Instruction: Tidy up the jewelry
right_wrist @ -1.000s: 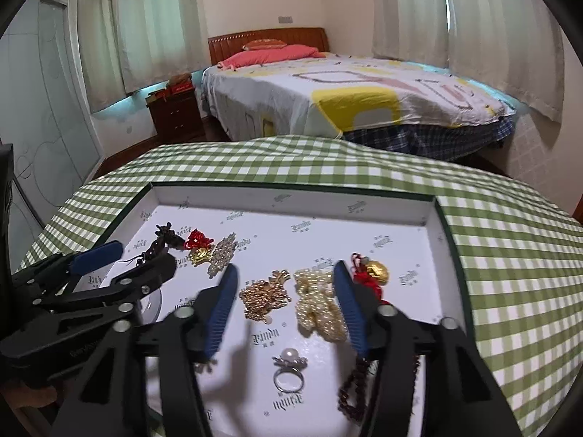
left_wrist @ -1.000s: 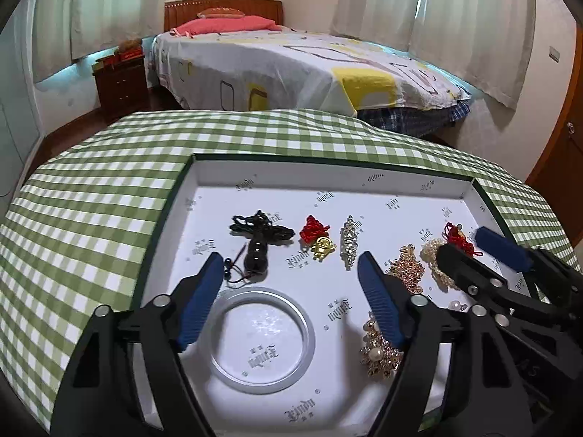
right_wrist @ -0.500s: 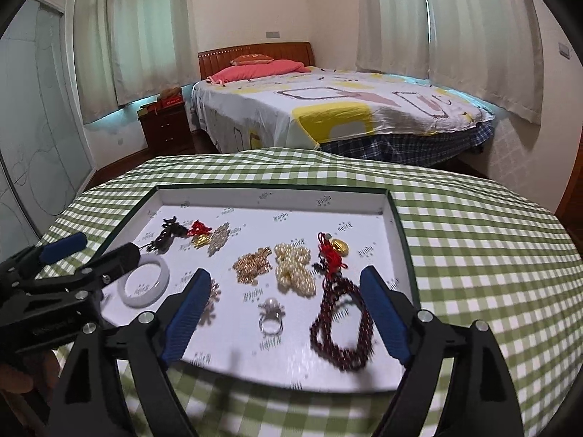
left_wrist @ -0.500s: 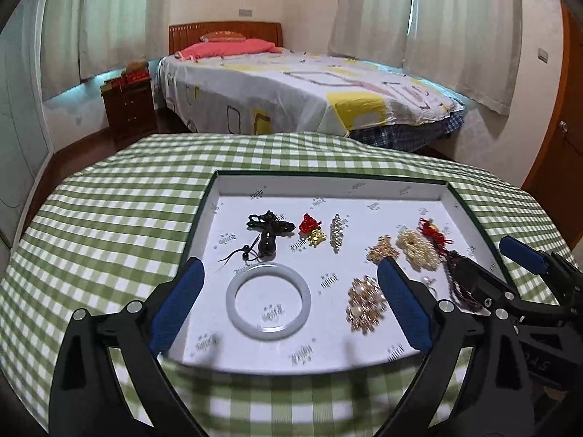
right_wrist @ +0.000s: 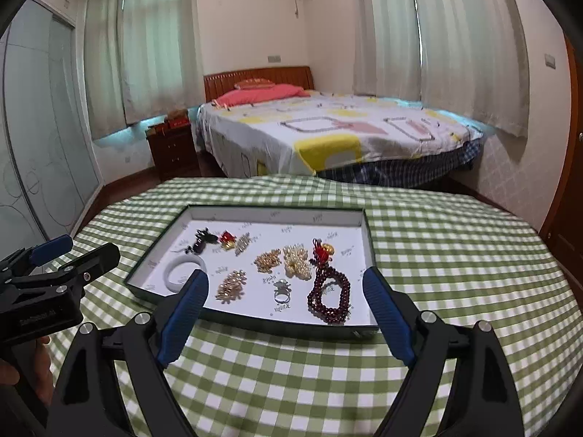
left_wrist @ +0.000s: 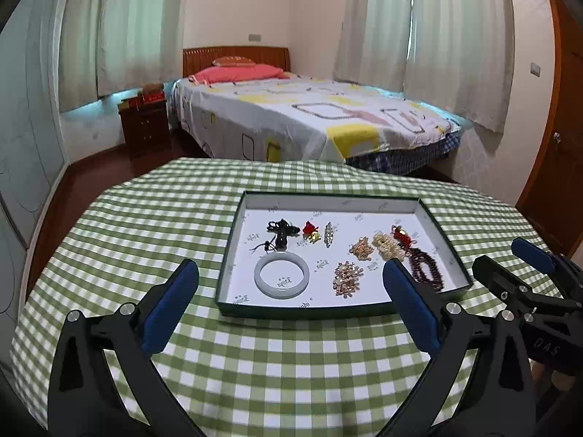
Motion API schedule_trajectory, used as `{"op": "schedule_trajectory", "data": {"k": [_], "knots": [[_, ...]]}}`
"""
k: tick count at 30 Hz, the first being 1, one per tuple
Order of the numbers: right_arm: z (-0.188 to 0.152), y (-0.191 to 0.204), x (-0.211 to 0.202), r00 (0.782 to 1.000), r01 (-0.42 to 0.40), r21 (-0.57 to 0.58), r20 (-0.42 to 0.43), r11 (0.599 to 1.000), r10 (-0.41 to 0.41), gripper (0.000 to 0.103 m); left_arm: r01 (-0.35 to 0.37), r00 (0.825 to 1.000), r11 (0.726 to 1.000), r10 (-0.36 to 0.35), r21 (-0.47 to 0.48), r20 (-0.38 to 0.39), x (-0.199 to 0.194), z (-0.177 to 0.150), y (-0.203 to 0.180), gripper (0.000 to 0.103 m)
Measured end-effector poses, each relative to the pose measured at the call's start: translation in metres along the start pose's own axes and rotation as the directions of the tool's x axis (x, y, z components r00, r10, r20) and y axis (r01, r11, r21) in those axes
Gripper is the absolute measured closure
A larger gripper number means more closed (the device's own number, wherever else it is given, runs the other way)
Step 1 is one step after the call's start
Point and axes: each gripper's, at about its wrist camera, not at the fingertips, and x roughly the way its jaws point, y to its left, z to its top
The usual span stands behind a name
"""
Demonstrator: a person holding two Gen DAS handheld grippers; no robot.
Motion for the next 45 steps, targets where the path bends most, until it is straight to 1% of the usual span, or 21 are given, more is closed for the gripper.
{"op": "schedule_trajectory", "data": {"k": [4, 10, 15, 20, 29, 45], "knots": [[0.004, 0.005, -0.028, 0.999, 0.0, -0.017, 0.041, 1.0, 0.001, 0.019, -0.005, 1.0, 1.0, 0.005, 0.005, 0.03, -0.031, 0.001, -0.002, 0.004], [0.007, 0.01, -0.061, 0.997, -0.007, -0.029, 0.079, 1.0, 0.01, 0.019, -0.001, 0.997, 1.0, 0.0, 0.004, 0.073, -0.072, 0.002, -0.002, 0.004], [0.006, 0.016, -0.084, 0.994, -0.015, -0.044, 0.111, 0.999, 0.019, 0.019, 0.013, 0.995, 1.0, -0.012, -0.005, 0.098, -0.095, 0.002, -0.003, 0.004], [0.006, 0.019, -0.102, 0.991, -0.016, -0.05, 0.135, 0.999, 0.023, 0.019, -0.002, 0.992, 1.0, 0.003, -0.008, 0.127, -0.116, 0.001, 0.001, 0.004], [0.006, 0.022, -0.116, 0.986, -0.016, -0.061, 0.163, 0.998, 0.026, 0.019, -0.011, 0.989, 1.0, 0.014, -0.023, 0.149, -0.133, -0.001, 0.007, 0.004], [0.005, 0.021, -0.12, 0.986, -0.014, -0.059, 0.166, 0.998, 0.024, 0.019, -0.001, 0.988, 1.0, 0.004, -0.021, 0.154, -0.139, -0.005, 0.007, 0.004]]}}
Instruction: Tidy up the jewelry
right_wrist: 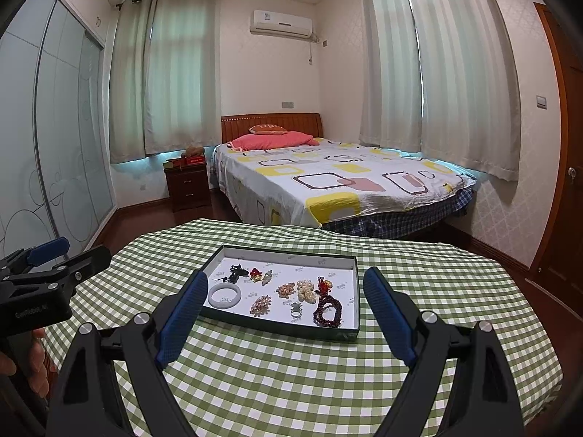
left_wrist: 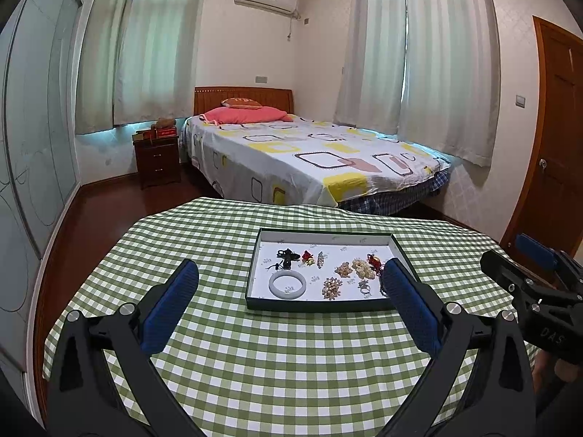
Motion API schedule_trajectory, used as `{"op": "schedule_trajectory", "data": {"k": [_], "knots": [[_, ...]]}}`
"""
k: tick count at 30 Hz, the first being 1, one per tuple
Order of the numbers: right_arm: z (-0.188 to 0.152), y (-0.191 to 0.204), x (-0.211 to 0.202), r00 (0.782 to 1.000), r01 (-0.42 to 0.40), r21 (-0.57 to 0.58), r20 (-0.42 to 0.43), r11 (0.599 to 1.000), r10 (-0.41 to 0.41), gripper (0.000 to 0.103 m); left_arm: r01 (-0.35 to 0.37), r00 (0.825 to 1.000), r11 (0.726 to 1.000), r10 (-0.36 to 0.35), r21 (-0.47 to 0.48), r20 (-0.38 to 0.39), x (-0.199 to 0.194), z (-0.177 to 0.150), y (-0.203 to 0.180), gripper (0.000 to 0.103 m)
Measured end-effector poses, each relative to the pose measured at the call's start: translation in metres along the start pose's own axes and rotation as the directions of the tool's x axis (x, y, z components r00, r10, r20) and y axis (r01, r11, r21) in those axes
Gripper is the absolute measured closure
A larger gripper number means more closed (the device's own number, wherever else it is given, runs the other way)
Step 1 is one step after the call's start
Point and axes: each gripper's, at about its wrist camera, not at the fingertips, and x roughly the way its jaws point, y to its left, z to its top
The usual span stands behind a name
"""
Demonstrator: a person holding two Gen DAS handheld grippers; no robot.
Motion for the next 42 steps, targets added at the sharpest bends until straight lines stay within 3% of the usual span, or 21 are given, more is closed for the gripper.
{"op": "schedule_trajectory", "data": {"k": [42], "knots": [[-0.0035, -0.0034, 0.0, 1.0, -0.002, 0.005, -0.013, 1.0, 0.002, 0.019, -0.013, 1.0, 1.0, 0.013, -0.018, -0.021, 0.0047, -0.0031, 0.0018, 0.004]]}}
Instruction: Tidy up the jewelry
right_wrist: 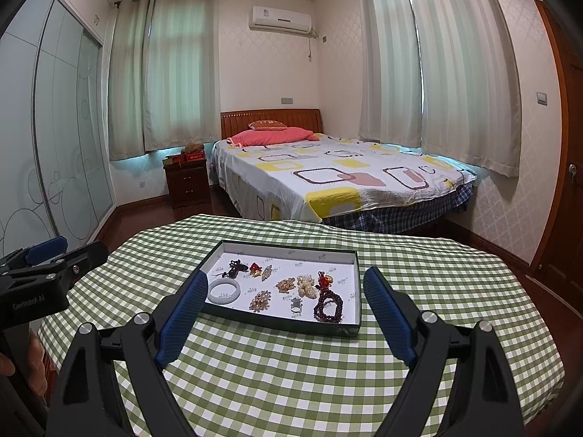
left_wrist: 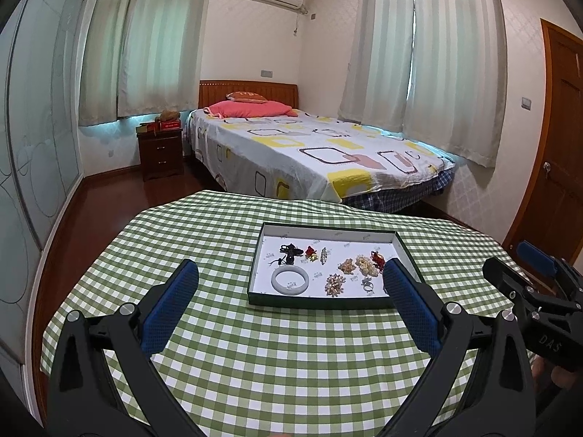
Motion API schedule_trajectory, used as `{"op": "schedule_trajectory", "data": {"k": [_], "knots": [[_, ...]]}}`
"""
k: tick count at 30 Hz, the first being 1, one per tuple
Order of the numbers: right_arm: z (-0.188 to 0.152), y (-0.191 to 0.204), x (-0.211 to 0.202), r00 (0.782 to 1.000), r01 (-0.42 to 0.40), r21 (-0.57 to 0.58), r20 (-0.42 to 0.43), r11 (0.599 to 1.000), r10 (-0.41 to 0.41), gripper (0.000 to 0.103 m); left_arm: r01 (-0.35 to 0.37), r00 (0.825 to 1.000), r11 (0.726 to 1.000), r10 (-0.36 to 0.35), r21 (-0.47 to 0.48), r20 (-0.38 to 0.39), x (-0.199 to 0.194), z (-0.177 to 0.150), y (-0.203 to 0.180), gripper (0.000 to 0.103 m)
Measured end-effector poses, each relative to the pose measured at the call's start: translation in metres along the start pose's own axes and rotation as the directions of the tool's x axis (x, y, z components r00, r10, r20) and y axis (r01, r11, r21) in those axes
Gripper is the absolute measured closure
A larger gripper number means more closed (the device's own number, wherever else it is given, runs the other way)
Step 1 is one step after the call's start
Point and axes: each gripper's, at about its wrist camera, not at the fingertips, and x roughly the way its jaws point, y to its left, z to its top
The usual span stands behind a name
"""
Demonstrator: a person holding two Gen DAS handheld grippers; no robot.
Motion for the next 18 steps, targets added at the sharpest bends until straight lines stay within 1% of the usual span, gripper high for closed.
{"op": "schedule_trajectory", "data": {"k": [5, 13, 18], "knots": [[-0.0008, 0.0006, 0.0003, 1.0, 0.0, 0.0, -0.001, 1.0, 0.0, 0.018, -0.004, 1.0, 1.0, 0.004, 0.008, 0.008, -0.0007, -0.0006, -0.0016, 0.004], [-0.0019, 0.0005, 0.0004, 1.0, 0.0, 0.001, -0.002, 1.0, 0.0, 0.018, -0.007, 1.0, 1.0, 0.007, 0.02, -0.007, 0.0018, -0.0013, -0.0044, 0.004], [-0.0016, 0.0006, 0.0015, 1.0, 0.0, 0.001, -0.003, 1.0, 0.0, 0.018, -0.008, 1.0, 1.0, 0.008, 0.022, -0.002, 0.0026, -0.0019, -0.0045, 0.004]]}}
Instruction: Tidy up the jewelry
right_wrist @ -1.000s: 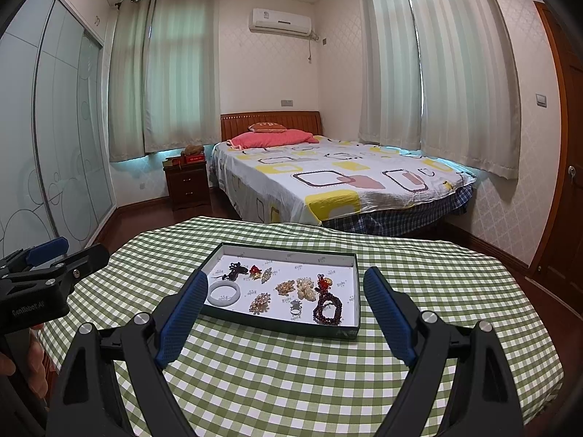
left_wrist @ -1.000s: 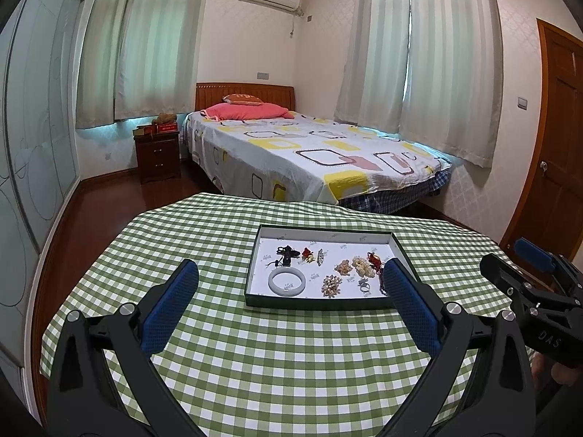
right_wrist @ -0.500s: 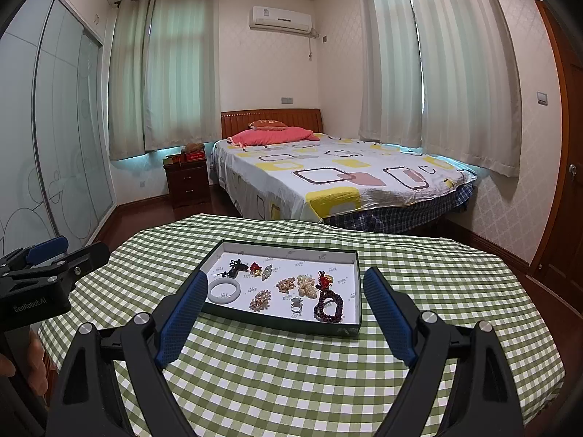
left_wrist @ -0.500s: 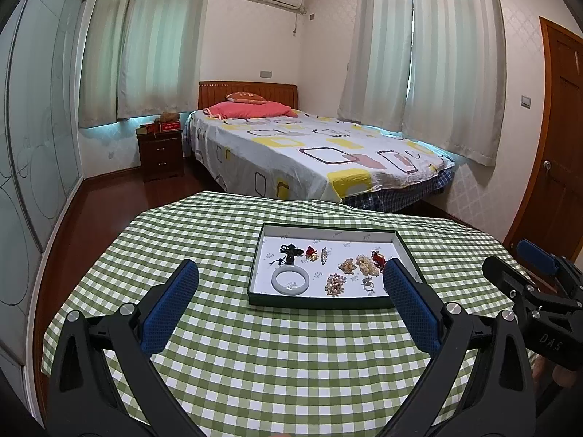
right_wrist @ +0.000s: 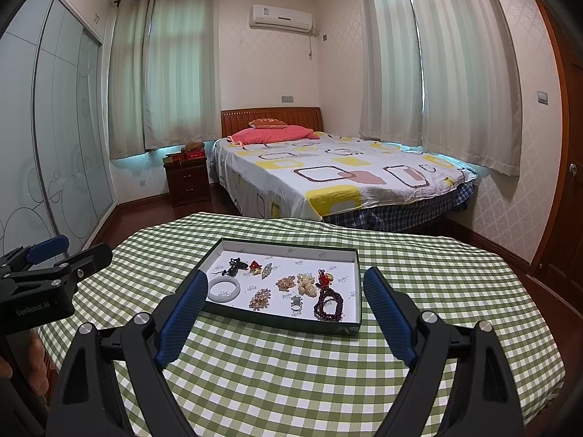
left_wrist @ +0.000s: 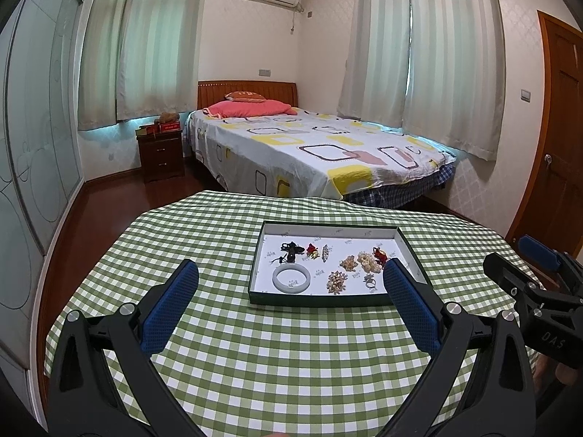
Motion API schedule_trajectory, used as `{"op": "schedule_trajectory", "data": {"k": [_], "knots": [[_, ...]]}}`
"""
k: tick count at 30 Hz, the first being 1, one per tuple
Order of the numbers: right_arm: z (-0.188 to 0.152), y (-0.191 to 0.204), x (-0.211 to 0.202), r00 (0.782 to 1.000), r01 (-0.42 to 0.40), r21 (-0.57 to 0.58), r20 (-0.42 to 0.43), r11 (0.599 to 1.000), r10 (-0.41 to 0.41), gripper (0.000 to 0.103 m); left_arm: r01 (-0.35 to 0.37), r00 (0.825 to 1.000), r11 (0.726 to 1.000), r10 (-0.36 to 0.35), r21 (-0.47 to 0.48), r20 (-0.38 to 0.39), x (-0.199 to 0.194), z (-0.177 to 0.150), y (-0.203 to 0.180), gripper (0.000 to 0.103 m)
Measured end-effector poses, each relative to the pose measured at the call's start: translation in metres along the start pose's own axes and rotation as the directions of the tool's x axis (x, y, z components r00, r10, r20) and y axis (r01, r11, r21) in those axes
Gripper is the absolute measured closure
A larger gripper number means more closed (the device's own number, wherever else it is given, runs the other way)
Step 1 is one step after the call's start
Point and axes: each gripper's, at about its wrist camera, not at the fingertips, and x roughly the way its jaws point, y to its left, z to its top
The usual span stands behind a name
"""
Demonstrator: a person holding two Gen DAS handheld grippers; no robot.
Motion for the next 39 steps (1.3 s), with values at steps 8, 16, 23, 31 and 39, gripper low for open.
{"op": "schedule_trajectory", "data": {"k": [8, 16, 23, 31, 39], "knots": [[-0.003, 0.0, 0.005, 1.0, 0.0, 0.002, -0.008, 1.0, 0.0, 0.018, -0.028, 0.999, 0.999, 0.026, -0.034, -0.045, 0.008, -0.003, 0.006, 0.004], [-0.004, 0.0, 0.005, 1.0, 0.001, 0.004, -0.01, 1.0, -0.001, 0.018, -0.027, 0.997, 0.997, 0.022, -0.068, -0.072, 0.013, -0.007, 0.015, 0.004], [-0.004, -0.001, 0.005, 1.0, -0.001, 0.005, -0.013, 1.0, 0.001, 0.018, -0.003, 0.998, 0.999, 0.0, -0.042, -0.063, 0.013, -0.006, 0.009, 0.004], [-0.005, 0.0, 0.005, 1.0, 0.0, 0.006, -0.013, 1.0, 0.0, 0.018, 0.009, 0.998, 0.999, -0.013, -0.047, -0.069, 0.016, -0.008, 0.008, 0.004], [-0.004, -0.001, 0.007, 1.0, 0.001, 0.006, -0.014, 1.0, -0.001, 0.018, 0.016, 0.997, 0.999, -0.019, -0.047, -0.071, 0.017, -0.008, 0.008, 0.004]]}}
